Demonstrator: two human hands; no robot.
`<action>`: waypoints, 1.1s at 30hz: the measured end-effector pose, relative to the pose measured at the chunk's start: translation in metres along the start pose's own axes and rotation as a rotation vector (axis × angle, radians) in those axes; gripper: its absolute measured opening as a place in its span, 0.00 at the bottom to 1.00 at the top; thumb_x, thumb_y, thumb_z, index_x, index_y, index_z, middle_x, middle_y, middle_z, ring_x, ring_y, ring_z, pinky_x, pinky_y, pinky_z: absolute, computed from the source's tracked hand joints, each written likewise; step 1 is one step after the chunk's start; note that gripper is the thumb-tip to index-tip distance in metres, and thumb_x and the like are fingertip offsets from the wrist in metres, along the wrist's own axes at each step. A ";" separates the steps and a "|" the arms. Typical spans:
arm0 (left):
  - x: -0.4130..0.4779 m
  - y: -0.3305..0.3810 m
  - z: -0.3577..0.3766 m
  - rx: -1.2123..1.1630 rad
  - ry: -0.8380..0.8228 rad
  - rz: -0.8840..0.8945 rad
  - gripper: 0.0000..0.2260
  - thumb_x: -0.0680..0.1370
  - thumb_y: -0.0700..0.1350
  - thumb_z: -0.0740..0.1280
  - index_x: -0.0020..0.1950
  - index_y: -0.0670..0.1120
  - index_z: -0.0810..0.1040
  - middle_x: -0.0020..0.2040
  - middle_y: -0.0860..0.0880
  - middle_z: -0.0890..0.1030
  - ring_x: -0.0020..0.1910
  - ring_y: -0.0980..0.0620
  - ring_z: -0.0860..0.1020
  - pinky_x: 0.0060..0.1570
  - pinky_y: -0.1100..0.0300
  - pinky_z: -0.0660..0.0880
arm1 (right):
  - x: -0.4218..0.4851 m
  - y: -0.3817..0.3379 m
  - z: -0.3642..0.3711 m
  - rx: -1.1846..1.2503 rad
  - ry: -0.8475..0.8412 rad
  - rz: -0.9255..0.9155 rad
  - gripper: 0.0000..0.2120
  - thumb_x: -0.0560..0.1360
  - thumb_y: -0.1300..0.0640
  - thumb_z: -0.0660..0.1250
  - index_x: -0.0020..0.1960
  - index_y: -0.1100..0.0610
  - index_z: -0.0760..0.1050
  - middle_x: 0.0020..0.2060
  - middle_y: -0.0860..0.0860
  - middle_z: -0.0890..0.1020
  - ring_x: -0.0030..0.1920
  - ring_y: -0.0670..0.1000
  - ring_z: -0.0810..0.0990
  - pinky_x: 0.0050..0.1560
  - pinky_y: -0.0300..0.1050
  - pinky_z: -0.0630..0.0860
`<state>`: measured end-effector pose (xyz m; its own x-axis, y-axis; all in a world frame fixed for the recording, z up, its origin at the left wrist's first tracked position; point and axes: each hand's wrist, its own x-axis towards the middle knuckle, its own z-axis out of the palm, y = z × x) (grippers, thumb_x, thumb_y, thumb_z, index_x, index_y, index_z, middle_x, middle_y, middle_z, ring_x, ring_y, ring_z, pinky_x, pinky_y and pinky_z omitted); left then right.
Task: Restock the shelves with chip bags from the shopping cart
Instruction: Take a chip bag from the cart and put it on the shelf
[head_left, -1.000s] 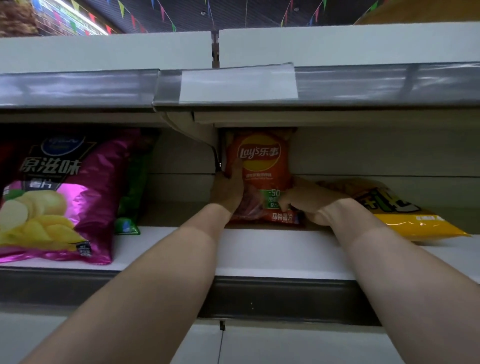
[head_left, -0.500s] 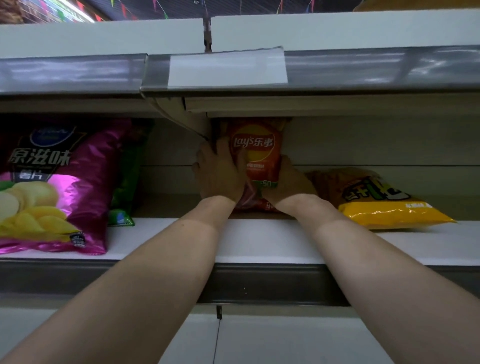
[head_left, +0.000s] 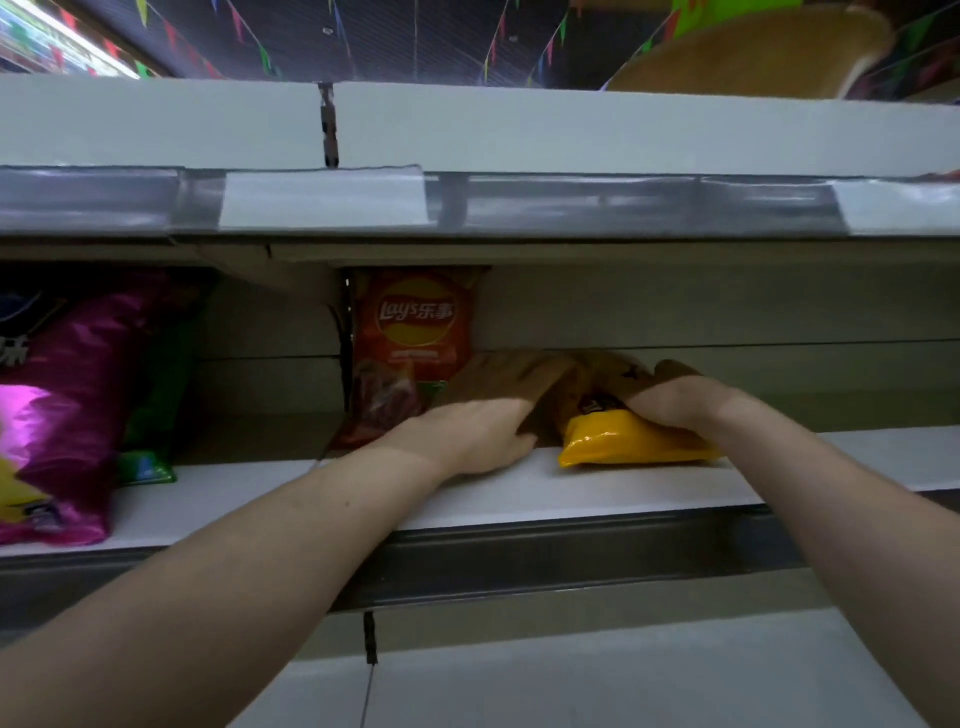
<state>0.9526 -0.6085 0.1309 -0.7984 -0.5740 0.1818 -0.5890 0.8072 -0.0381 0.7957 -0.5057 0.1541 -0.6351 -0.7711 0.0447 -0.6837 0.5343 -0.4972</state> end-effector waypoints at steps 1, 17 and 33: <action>0.002 0.007 0.001 -0.062 -0.098 -0.049 0.13 0.81 0.52 0.60 0.63 0.50 0.69 0.65 0.45 0.73 0.53 0.48 0.72 0.47 0.56 0.68 | -0.003 0.003 -0.001 -0.005 -0.026 0.006 0.35 0.79 0.36 0.55 0.78 0.55 0.55 0.75 0.58 0.63 0.72 0.61 0.64 0.68 0.52 0.63; -0.002 0.020 -0.006 -1.874 -0.003 -0.168 0.27 0.70 0.60 0.67 0.65 0.48 0.73 0.63 0.41 0.77 0.63 0.38 0.75 0.59 0.34 0.71 | -0.017 -0.031 -0.029 0.104 -0.076 -0.052 0.27 0.82 0.38 0.49 0.44 0.58 0.74 0.23 0.53 0.79 0.20 0.48 0.76 0.29 0.37 0.73; -0.062 -0.056 -0.029 -1.974 -0.146 -0.205 0.23 0.54 0.45 0.82 0.45 0.38 0.86 0.45 0.38 0.85 0.38 0.39 0.84 0.32 0.41 0.80 | -0.016 -0.050 -0.006 0.112 -0.347 -0.344 0.29 0.74 0.29 0.55 0.46 0.52 0.82 0.41 0.51 0.86 0.41 0.49 0.85 0.43 0.43 0.79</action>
<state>1.0386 -0.6139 0.1499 -0.8119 -0.5831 -0.0296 0.1903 -0.3122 0.9307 0.8375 -0.5182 0.1840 -0.2096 -0.9760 -0.0590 -0.7776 0.2030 -0.5951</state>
